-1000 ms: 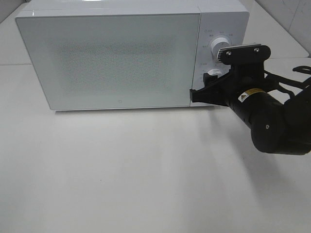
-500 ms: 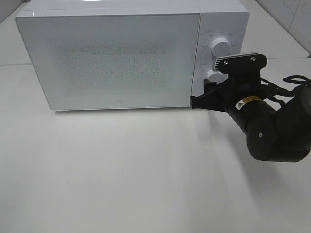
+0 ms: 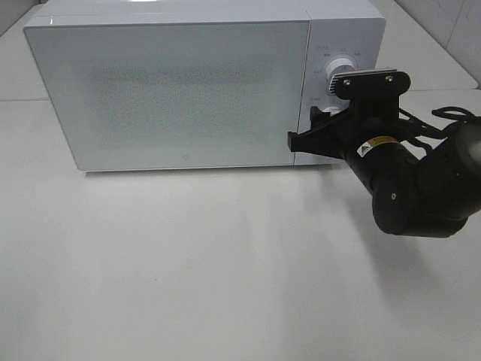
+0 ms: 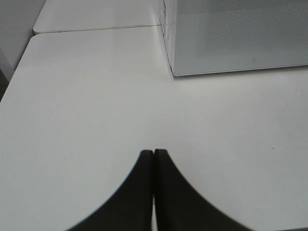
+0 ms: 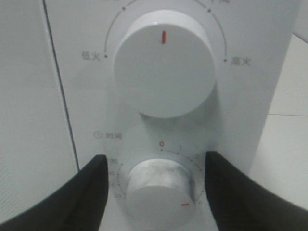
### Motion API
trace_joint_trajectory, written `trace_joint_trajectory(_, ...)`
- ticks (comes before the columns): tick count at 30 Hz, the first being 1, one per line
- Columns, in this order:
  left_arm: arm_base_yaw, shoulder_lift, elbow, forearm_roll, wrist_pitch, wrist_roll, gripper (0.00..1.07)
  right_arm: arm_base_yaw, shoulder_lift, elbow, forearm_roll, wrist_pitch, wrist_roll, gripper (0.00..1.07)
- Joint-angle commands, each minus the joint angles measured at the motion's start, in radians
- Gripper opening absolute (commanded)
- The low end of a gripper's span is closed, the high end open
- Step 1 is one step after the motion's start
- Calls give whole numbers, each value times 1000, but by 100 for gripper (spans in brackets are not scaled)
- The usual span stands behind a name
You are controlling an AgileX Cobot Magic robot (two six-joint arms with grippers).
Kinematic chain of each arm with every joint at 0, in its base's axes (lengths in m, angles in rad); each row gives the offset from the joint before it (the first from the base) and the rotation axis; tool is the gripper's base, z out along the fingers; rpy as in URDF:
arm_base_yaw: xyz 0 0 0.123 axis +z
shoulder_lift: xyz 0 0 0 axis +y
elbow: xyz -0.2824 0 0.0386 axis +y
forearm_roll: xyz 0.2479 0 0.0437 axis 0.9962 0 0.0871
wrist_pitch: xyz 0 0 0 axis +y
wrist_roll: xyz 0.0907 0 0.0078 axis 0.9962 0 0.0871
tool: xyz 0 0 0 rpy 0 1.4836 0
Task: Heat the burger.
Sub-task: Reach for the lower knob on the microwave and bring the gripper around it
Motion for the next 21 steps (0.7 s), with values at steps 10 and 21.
trace_joint_trajectory(10, 1, -5, 1, -4, -12, -1, 0, 3, 49, -37, 16, -12, -2, 57)
trace_joint_trajectory(21, 1, -5, 1, -4, -12, -1, 0, 5, 41, -36, 15, -71, -2, 57)
